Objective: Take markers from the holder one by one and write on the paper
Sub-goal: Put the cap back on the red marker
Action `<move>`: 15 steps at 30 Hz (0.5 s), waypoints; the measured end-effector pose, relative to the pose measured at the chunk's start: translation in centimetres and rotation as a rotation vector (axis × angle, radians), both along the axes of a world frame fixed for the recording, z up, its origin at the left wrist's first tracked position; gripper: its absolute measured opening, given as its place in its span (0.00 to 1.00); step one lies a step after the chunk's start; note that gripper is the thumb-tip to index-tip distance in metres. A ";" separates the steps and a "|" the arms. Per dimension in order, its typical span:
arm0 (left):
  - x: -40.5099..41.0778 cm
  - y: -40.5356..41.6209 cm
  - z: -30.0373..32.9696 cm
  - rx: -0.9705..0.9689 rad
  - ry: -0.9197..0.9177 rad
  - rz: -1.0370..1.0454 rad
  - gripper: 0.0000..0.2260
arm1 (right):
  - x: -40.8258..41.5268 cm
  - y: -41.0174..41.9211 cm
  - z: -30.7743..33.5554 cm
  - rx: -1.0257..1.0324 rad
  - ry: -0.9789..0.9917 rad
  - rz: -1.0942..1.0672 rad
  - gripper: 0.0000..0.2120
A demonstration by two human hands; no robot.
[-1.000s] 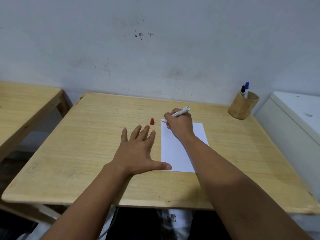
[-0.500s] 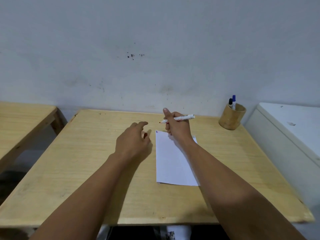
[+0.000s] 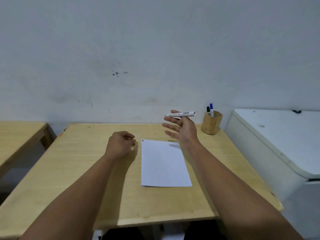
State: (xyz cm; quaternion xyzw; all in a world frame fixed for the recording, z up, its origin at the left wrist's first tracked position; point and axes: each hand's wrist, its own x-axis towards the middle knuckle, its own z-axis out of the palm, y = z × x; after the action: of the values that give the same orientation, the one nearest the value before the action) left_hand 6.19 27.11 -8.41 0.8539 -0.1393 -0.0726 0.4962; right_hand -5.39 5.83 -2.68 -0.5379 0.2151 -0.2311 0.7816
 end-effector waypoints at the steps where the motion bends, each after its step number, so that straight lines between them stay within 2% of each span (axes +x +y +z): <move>1: -0.2 -0.1 0.5 -0.044 0.018 0.000 0.05 | -0.5 0.1 0.2 -0.002 -0.002 0.002 0.21; 8: -2.1 -1.3 4.9 -0.183 -0.007 -0.040 0.03 | -3.1 1.2 1.0 -0.114 0.034 0.114 0.28; 11: -2.9 -1.8 6.3 -0.226 -0.009 -0.046 0.02 | -3.9 1.6 1.3 -0.169 0.022 0.141 0.20; 13: -3.2 -2.1 6.8 -0.246 -0.001 -0.047 0.03 | -4.5 1.8 1.2 -0.274 0.026 0.145 0.11; 15: -3.5 -2.4 7.2 -0.258 0.006 -0.046 0.03 | -4.7 1.9 0.9 -0.406 0.050 0.120 0.07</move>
State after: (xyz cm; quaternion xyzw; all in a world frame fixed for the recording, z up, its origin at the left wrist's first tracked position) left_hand 2.74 24.76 -1.18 0.7794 -0.1655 -0.0678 0.6004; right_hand -10.08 7.70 -1.79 -0.7018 0.1508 -0.2095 0.6639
